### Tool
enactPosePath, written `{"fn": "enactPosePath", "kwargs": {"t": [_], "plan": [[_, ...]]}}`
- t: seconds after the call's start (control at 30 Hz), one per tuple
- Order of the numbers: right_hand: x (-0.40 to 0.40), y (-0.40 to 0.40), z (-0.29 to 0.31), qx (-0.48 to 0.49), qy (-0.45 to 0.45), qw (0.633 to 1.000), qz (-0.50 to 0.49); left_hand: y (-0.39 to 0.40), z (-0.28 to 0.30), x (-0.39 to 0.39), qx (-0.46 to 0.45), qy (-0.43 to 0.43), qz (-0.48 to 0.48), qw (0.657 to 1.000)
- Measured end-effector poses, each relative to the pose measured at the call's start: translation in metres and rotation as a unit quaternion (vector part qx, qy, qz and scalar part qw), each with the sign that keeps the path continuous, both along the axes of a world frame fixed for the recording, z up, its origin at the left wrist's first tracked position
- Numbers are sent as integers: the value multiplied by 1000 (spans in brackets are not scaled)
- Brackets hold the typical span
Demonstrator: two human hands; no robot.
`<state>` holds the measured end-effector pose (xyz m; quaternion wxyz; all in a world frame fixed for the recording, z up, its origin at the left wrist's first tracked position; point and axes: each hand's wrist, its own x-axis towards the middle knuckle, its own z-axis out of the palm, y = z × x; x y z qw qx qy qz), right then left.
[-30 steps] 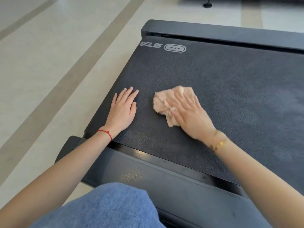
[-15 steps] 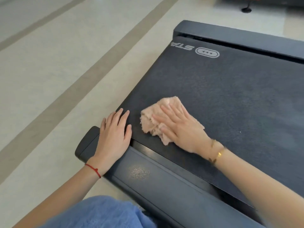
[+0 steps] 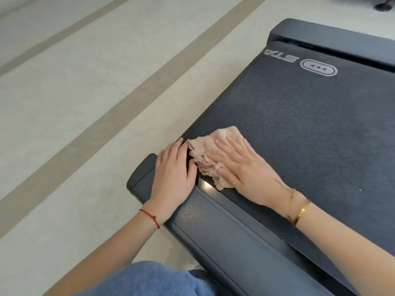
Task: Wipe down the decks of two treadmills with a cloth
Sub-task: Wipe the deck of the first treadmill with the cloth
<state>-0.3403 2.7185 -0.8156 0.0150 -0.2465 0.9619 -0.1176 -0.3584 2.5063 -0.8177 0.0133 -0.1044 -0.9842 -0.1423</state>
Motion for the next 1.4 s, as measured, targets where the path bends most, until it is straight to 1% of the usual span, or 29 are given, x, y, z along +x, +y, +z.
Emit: {"fn": "enactPosePath", "kwargs": {"t": [0.1, 0.13, 0.2, 0.23, 0.3, 0.37, 0.43, 0.5, 0.57, 0.63, 0.67, 0.73, 0.77, 0.8, 0.83, 0.93, 0.97, 1.03, 1.1, 1.23, 1.33, 1.4], "plan": [[-36, 18, -3, 81, 9, 994, -69, 1, 0, 1, 3, -4, 6, 1000], [-51, 21, -2, 89, -2, 990, -109, 1, 1, 1, 7, -6, 7, 1000], [-68, 24, 1, 55, -15, 982, -179, 2, 2, 2, 11, -8, 3, 1000], [-67, 21, 3, 41, -8, 983, -179, 2, 2, 2, 12, -8, -3, 1000], [-46, 11, 2, 38, 13, 990, -132, 1, 1, 1, 13, -7, -13, 1000], [-8, 4, 1, 30, 30, 997, -64, 0, 1, 0, 16, -7, -22, 1000], [34, 5, -2, 10, 25, 999, -32, 1, 1, 0, 20, -5, -29, 999], [60, 14, -3, -4, 19, 999, -37, 3, 1, -1, 27, -3, -40, 999], [63, 34, -2, 33, 28, 998, -54, 11, 2, -5, 36, 1, -61, 997], [46, 63, -3, 82, 41, 989, -112, 26, 5, -11, 44, 6, -95, 994], [33, 81, -3, 81, 30, 982, -171, 36, 6, -16, 44, 10, -116, 992], [8, 110, 1, 47, -4, 953, -299, 60, 8, -25, 38, 14, -155, 987], [1, 116, 3, 36, -19, 942, -334, 73, 9, -30, 37, 15, -169, 985], [0, 115, 5, 37, -24, 939, -342, 85, 9, -36, 38, 16, -182, 982], [4, 111, 5, 43, -18, 943, -330, 98, 9, -41, 42, 17, -194, 980], [43, 88, 5, 31, 20, 971, -235, 134, 10, -58, 53, 18, -226, 973], [56, 86, 3, 19, 18, 975, -219, 145, 9, -64, 53, 18, -236, 970], [66, 92, -1, 7, -1, 975, -220, 165, 7, -76, 46, 20, -254, 966], [56, 110, -4, 13, -13, 965, -263, 183, 4, -89, 39, 13, -265, 963], [8, 172, -10, 21, 8, 921, -388, 207, -4, -109, 15, 3, -274, 962], [-38, 217, -9, 25, -16, 894, -447, 218, -10, -116, 2, 2, -265, 964], [-69, 231, -7, 21, -32, 883, -468, 221, -14, -117, -2, 9, -257, 966]]}}
